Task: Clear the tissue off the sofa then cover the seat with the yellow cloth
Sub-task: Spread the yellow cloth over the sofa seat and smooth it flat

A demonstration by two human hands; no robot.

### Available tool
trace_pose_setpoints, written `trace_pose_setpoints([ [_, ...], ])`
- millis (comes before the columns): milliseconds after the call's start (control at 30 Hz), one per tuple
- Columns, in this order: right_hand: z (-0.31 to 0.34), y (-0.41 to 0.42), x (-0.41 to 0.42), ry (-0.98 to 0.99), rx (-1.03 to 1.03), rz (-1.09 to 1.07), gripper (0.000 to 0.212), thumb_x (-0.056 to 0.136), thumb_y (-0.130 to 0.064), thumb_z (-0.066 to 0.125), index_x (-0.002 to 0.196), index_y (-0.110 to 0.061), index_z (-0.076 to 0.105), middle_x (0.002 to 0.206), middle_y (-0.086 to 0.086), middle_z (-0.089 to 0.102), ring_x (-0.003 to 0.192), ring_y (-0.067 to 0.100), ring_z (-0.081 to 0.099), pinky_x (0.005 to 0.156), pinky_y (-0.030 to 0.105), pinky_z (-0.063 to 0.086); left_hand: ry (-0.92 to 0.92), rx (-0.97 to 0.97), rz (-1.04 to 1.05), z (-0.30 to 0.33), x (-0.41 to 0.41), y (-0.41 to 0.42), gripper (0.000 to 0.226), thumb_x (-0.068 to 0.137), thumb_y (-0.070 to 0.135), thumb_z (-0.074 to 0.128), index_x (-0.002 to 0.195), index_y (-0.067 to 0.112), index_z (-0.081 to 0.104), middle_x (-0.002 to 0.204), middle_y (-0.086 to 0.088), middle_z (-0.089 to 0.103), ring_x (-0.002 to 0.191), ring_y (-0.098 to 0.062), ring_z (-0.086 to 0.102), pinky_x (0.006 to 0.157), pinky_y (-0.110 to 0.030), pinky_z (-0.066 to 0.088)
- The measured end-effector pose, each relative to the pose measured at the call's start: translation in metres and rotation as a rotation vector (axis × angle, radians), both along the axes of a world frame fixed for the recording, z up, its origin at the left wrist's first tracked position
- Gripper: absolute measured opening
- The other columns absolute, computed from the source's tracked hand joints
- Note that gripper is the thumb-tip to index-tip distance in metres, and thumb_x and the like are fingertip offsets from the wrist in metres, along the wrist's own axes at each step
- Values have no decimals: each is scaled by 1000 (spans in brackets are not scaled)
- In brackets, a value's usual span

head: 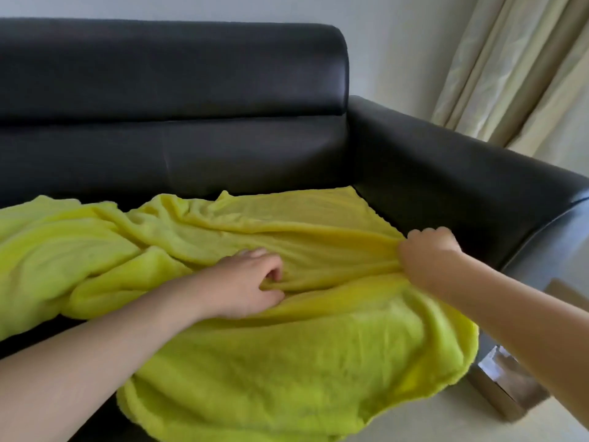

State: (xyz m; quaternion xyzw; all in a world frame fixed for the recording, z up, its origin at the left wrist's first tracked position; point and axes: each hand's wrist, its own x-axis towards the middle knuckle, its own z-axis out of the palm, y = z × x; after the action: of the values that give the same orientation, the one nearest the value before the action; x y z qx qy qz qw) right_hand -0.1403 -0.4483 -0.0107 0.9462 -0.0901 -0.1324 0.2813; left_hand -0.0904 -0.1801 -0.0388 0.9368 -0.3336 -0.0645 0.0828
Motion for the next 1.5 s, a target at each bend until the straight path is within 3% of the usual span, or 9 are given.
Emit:
trace_pose_setpoints([
  [267, -20, 185, -36, -118, 674, 547, 56, 89, -54, 47, 129, -17, 40, 126, 9, 50, 117, 30, 49, 93, 41, 42, -160, 248, 425, 17, 4, 144, 31, 85, 49, 48, 111, 34, 40, 124, 10, 38, 124, -17, 36, 104, -33, 28],
  [567, -32, 163, 30, -23, 181, 274, 37, 93, -23, 45, 129, -31, 55, 130, -2, 56, 120, 23, 55, 89, 36, 47, -276, 281, 502, 2, 0, 231, 93, 64, 78, 11, 149, 38, 13, 158, 8, 12, 148, -18, 5, 118, -55, -5],
  [667, -17, 161, 28, -186, 1, 125, 40, 94, -23, 44, 134, -25, 47, 131, 3, 49, 121, 25, 50, 90, 34, 43, -230, 318, 690, 3, 0, 258, 99, 70, 85, 37, 148, 44, -7, 158, 2, -7, 147, -27, -8, 111, -66, 4],
  [733, -18, 209, 14, -328, 250, 249, 38, 92, -22, 43, 130, -17, 41, 127, 6, 48, 116, 27, 51, 89, 35, 44, -135, 166, 758, -1, 4, 270, 95, 75, 72, 54, 148, 36, 6, 155, -3, 11, 143, -31, 15, 106, -55, 29],
  [900, -48, 343, -8, -284, 613, 403, 52, 87, -53, 42, 120, -14, 41, 119, 8, 47, 110, 30, 47, 89, 39, 42, -118, -17, 615, 28, 24, 273, 15, 85, 25, 51, 98, 21, 58, 93, 1, 62, 83, -20, 58, 65, -32, 46],
  [1033, -51, 335, 34, -356, 673, 151, 56, 89, -47, 44, 134, -16, 34, 135, 11, 44, 125, 33, 42, 101, 41, 39, 90, 235, 451, 129, 55, 294, 20, 88, 22, 58, 68, 22, 59, 78, 4, 59, 71, -16, 56, 64, -30, 43],
  [1233, -49, 320, 52, -344, 738, -68, 41, 95, -26, 43, 131, -15, 30, 123, 14, 56, 113, 31, 56, 88, 35, 44, -693, 267, 622, 151, 93, 312, 43, 83, 29, 55, 121, 11, 46, 120, -14, 50, 109, -36, 47, 83, -44, 39],
  [1400, -44, 328, 61, -355, 623, -114, 53, 92, -14, 45, 141, -22, 26, 135, 10, 31, 125, 34, 36, 98, 42, 42, 273, 436, 191, 50, 37, 294, 93, 76, 67, 58, 150, 31, 16, 158, 2, 12, 145, -28, 14, 110, -44, 32],
  [1500, -39, 334, 62, -357, 645, -109, 64, 86, -3, 47, 143, -21, 24, 129, 8, 45, 118, 32, 45, 90, 39, 44, -56, 548, 99, 5, 26, 306, 75, 83, 38, 55, 146, 28, 15, 149, -5, 15, 136, -32, 20, 102, -46, 39],
])
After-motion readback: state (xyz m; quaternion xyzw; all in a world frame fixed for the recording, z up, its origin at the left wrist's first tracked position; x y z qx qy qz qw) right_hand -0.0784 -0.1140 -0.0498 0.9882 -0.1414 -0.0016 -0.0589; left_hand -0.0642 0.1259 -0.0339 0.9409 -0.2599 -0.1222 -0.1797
